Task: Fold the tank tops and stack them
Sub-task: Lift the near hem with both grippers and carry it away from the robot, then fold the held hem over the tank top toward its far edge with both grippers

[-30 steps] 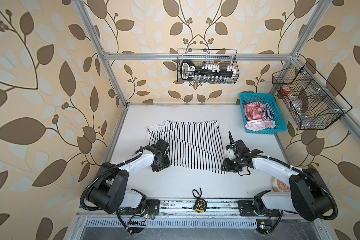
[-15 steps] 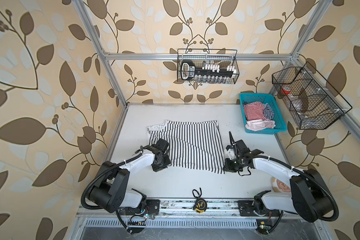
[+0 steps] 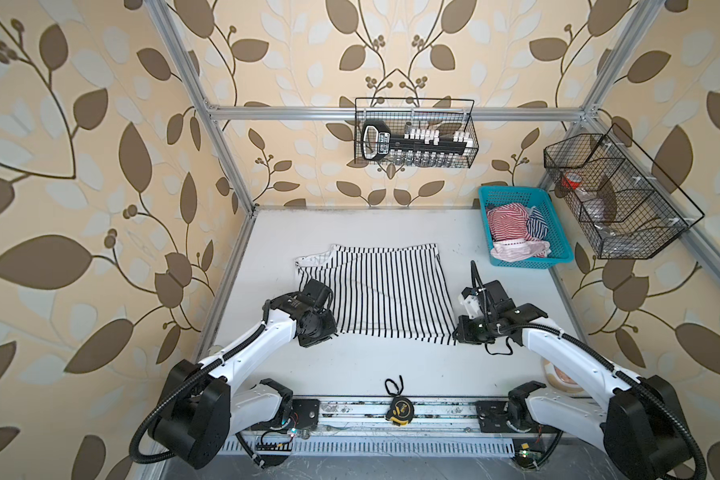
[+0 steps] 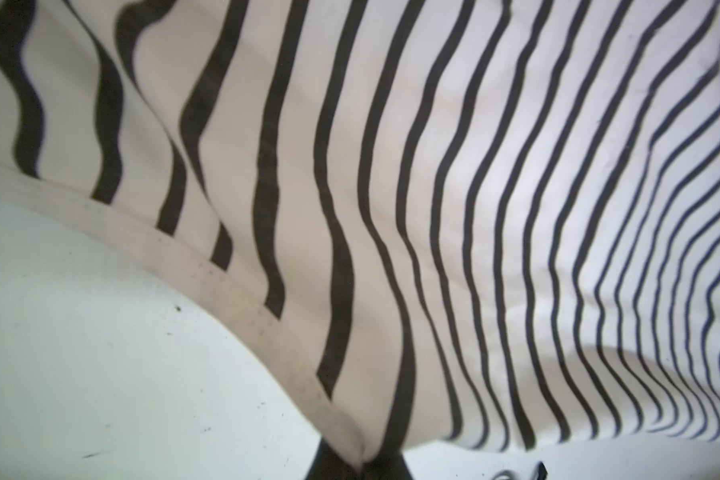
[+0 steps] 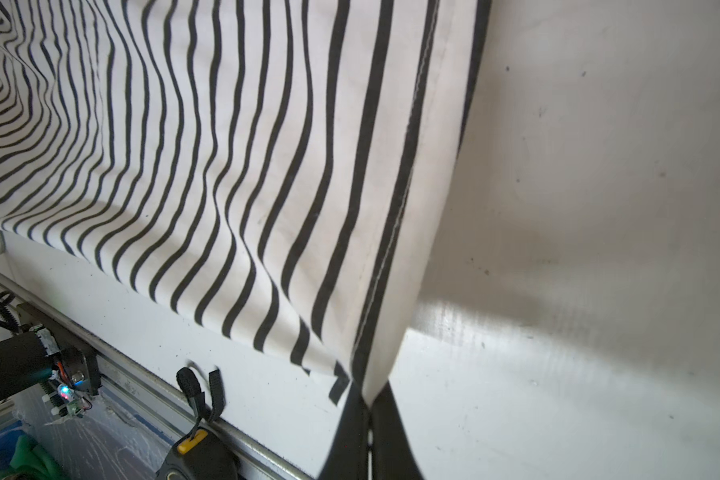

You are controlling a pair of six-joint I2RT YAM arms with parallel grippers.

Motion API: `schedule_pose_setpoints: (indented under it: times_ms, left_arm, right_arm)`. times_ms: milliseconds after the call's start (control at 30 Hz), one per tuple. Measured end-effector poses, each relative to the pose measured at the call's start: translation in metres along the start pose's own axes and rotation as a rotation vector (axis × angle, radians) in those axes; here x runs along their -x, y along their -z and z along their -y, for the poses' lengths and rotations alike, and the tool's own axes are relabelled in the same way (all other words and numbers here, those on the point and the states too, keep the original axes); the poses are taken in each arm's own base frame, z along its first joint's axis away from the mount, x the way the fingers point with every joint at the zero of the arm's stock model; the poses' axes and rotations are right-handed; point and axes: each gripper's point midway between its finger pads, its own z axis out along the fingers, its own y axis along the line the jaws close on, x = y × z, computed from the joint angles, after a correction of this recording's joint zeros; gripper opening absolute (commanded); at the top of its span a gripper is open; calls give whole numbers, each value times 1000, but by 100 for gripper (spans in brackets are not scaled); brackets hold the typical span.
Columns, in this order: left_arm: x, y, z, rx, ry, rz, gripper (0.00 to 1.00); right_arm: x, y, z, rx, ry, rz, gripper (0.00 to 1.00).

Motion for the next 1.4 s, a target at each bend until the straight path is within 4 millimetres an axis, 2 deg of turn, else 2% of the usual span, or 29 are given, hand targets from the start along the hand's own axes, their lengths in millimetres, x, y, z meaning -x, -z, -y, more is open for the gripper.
schedule_pose_setpoints:
  times_ms: [267,500,667,900,1167,1400]
  left_arm:
    - [-10,8,-1,-8,-16,-41,0]
    - [8,16,18,-9,-77,-39,0]
    - [23,7,30,25,-125,-67,0]
    - [36,-12,34,79,-172,-105,0]
    - [48,-27,33,103,-176,-132,0]
    - [67,-39,37,104,-168,-140,0]
  right_arm:
    - [-1,7,3,-19,-18,-7,0]
    - [23,16,3,-28,-30,23,1]
    - [40,17,9,-40,-40,22,3]
    - [66,13,10,-38,-35,7,8]
    - [92,-3,13,-36,-34,-35,15]
    - [105,-23,18,-31,-43,-72,16]
